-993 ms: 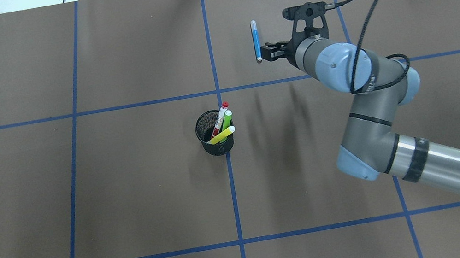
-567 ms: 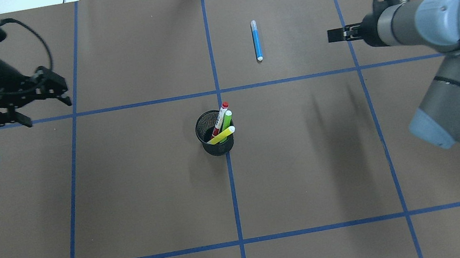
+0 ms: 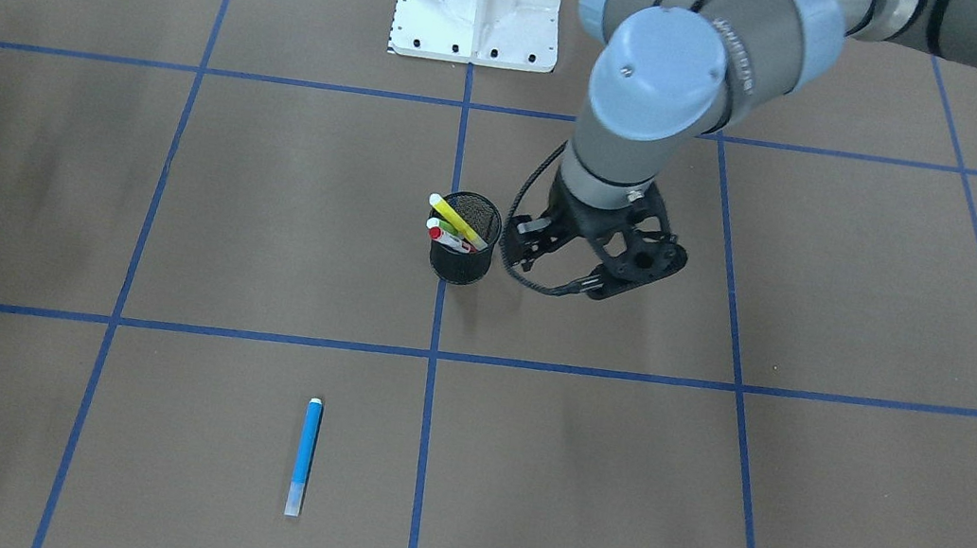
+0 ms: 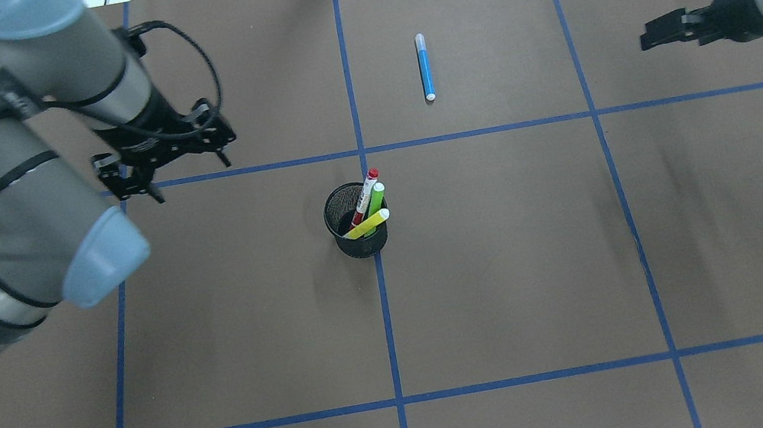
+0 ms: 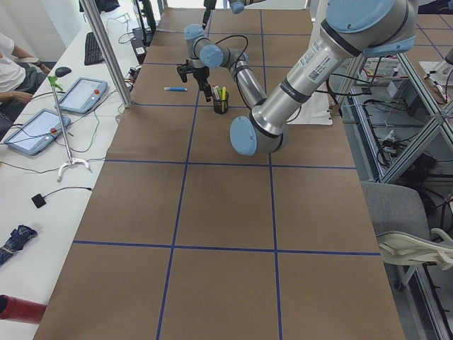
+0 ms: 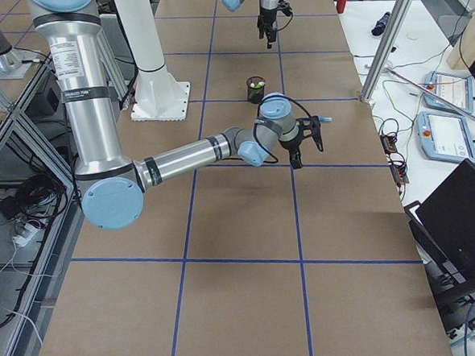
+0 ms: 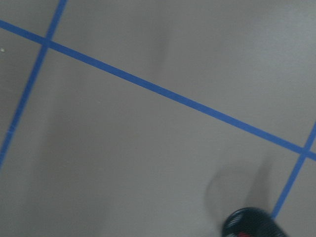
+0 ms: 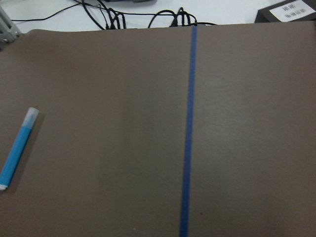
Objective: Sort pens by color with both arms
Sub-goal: 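Retract the right arm while the left arm reaches over the cup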
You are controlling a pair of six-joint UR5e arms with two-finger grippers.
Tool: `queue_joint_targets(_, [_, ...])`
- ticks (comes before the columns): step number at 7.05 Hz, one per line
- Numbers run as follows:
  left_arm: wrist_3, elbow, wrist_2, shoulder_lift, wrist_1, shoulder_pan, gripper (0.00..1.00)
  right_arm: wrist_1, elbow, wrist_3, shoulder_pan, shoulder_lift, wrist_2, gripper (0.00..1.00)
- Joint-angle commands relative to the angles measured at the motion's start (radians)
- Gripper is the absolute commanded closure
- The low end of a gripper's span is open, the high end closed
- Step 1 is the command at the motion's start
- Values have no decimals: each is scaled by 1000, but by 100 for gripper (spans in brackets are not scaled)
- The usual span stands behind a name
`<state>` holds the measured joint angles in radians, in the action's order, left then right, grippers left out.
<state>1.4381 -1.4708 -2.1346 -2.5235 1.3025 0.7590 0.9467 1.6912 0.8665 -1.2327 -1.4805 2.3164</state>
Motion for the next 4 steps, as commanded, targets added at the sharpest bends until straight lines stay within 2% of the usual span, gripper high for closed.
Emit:
queue_joint_targets(1, [36, 217, 24, -173, 4, -38, 1, 134, -2, -123, -108, -20, 167, 2])
queue_joint_targets(2, [45, 284, 53, -213, 15, -76, 3, 233, 1, -227, -109, -20, 163, 2])
queue_joint_targets(4, [113, 297, 58, -218, 63, -139, 14, 444, 11, -520, -114, -15, 74, 2])
